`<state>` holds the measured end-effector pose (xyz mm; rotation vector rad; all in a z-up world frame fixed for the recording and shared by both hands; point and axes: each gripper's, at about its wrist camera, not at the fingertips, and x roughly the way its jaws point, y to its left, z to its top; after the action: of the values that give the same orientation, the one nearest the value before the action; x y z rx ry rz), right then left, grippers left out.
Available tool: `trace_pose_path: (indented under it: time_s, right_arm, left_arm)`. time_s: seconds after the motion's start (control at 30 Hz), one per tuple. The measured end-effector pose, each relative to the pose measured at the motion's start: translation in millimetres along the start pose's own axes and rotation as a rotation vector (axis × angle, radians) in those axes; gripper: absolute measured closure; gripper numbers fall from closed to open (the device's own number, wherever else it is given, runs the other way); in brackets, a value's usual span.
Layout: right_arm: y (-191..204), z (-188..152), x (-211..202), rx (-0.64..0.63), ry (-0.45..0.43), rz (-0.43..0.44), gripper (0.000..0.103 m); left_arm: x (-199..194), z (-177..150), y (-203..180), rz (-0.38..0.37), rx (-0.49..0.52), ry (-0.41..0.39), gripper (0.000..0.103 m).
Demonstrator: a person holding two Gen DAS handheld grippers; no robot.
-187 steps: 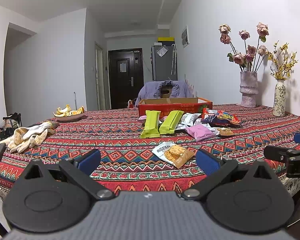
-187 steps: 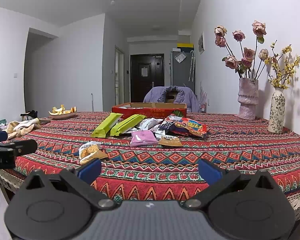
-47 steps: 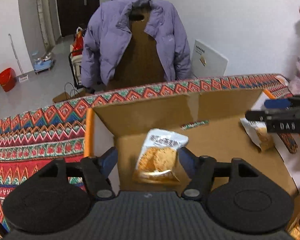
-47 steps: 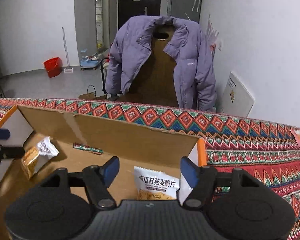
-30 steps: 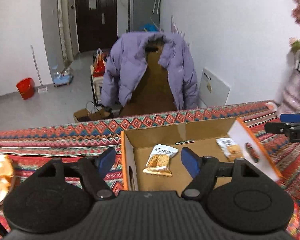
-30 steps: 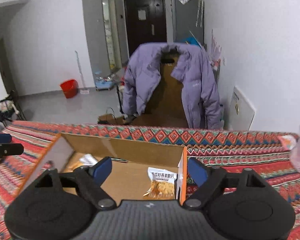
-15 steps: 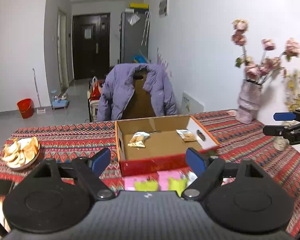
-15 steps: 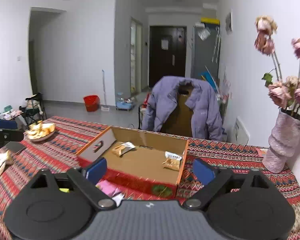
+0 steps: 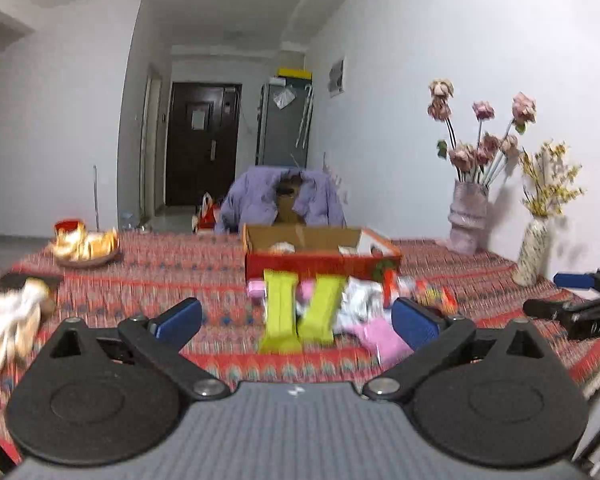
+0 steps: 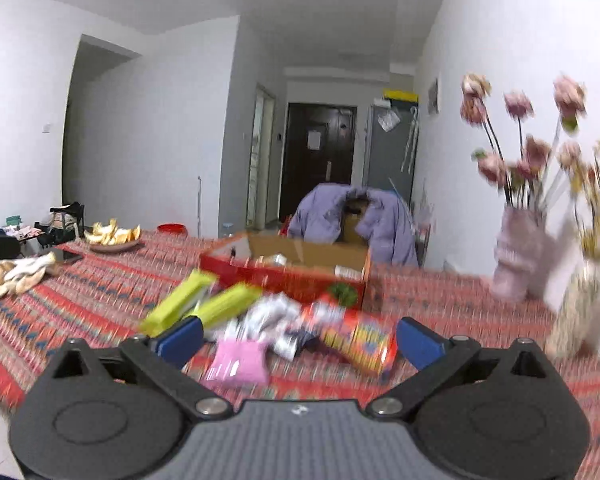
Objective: Organize snacks
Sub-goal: 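Move the right gripper back to the snacks and grasp a lime-green bar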
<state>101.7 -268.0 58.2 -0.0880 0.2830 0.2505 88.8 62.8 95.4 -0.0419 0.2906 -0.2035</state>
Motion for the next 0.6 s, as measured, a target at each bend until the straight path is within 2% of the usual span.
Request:
trace_pose_path:
  time_s: [0.1,0.23,0.4,0.6]
  right_arm:
    - [13.0,-29.5,-3.1,-0.014,0.032,0.023,0.000]
    - [26.4,-49.9,1.6,-0.003,0.073,0.031,0.000]
    - [30.4,-54.2,10.0,0.056,0.090,0.043,0.000]
    - [32.4,-51.9,23.4,0.060,0.115,0.019,0.000]
  left_arm:
    - [-3.1,-21.4,-0.3,0.005,0.009,0.061,0.000]
    - [0.2,-42.2,7.3,0.033,-0.002,0.122,0.000]
    - [5.5,-54.6,16.4,0.044,-0.021,0.163,0.000]
    - [23.4,-52.9,20.9,0.041,-0.024,0.198,0.000]
